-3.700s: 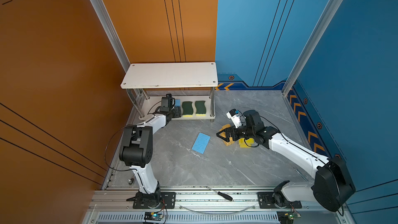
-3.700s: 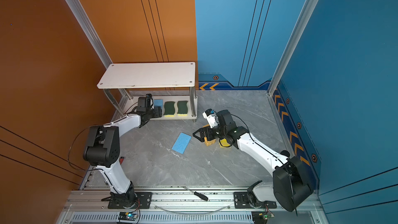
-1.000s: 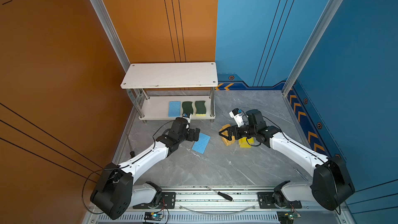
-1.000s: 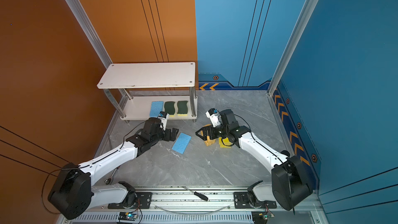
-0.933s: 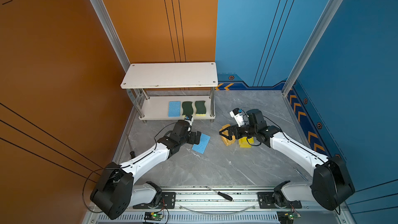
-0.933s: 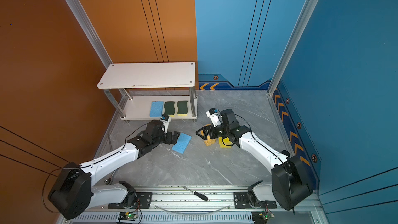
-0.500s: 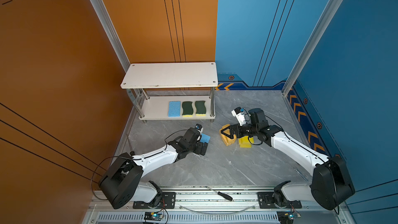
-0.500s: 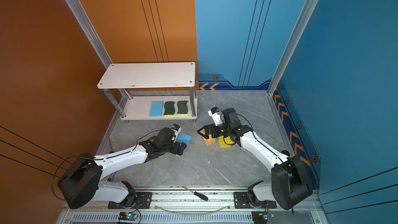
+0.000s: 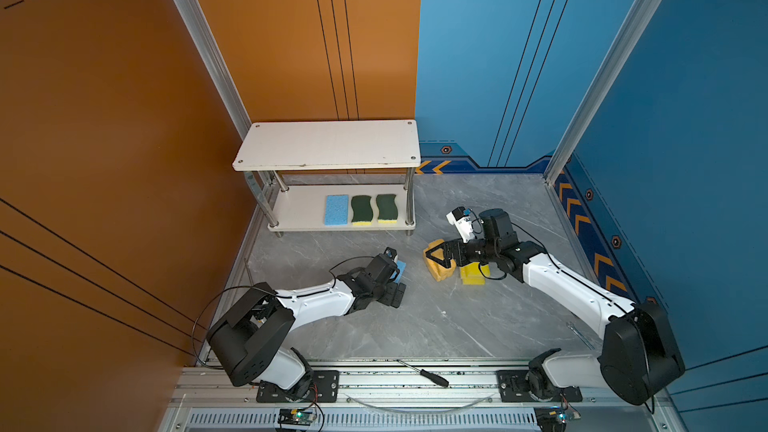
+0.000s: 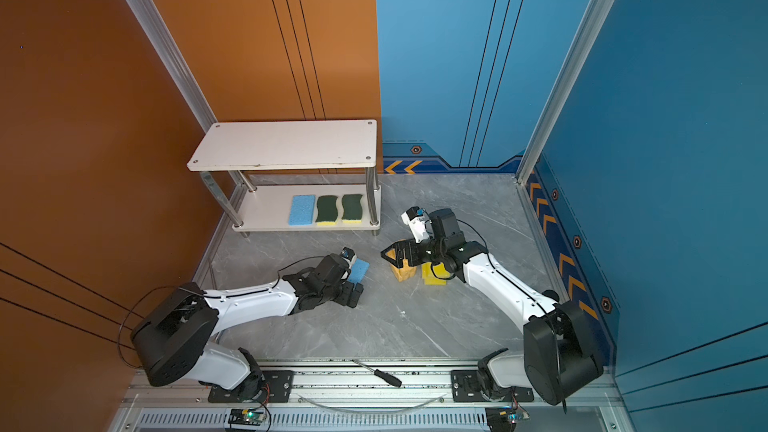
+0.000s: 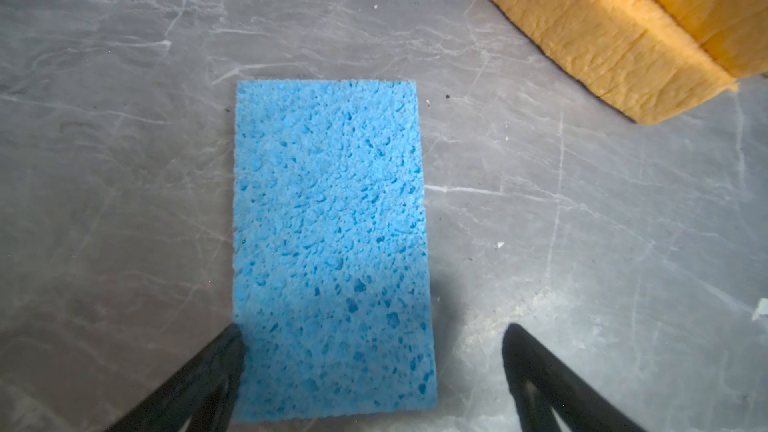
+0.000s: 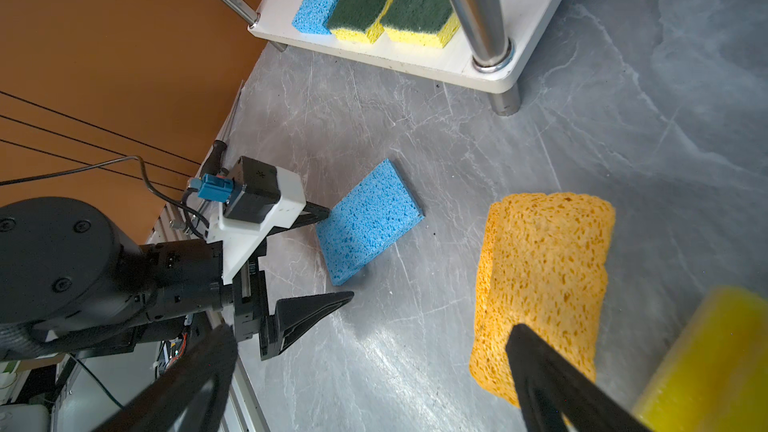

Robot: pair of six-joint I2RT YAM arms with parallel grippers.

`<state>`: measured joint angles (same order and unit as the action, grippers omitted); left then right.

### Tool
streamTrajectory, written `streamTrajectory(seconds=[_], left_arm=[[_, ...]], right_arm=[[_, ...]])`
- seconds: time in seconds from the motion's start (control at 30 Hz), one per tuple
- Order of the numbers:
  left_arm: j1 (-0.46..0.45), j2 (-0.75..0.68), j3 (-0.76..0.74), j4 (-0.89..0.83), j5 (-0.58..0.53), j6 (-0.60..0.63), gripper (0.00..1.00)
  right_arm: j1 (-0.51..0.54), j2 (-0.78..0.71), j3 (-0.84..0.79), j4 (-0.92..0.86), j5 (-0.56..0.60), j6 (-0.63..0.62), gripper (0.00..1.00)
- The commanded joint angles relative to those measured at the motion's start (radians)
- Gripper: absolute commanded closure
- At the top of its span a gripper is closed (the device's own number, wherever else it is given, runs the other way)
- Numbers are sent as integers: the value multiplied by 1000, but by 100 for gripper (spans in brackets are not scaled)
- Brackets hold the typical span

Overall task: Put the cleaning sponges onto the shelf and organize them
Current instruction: 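Lower the left gripper onto the blue sponge on the table and close, then lift the blue sponge with the left gripper and carry it to the lower shelf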

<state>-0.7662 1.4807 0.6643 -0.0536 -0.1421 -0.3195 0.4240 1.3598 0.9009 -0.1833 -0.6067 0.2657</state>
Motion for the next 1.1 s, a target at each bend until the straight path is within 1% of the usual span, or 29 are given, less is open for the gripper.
streamTrajectory(seconds=[0.0,0.17,0.37,0.63,0.8,0.87,0.93,1.0,1.03,1.07], left_arm=[[-8,3,29,-36,-34,-9,2],[-7,-8,36,-57,-58,-1,2],[1,39,44,-56,-78,7,2],[8,98,57,-29,-71,19,2],[16,102,48,-24,-68,18,2],[16,102,45,-28,-67,17,0],[16,102,40,-28,-66,13,5],[16,102,38,-28,-65,8,12],[16,104,38,-28,-63,7,21],[16,105,39,-28,-62,4,23]], right_arm=[[-8,12,15,5,-16,-10,0],[-8,9,8,11,-15,-5,0],[-8,10,4,20,-16,-2,0],[-8,4,-3,22,-15,1,0],[-8,4,-5,22,-12,0,0],[-8,7,-3,24,-13,1,0],[-8,9,-2,28,-14,3,0],[-8,12,0,28,-16,4,0],[-8,13,2,28,-16,4,0],[-8,13,3,30,-16,4,0]])
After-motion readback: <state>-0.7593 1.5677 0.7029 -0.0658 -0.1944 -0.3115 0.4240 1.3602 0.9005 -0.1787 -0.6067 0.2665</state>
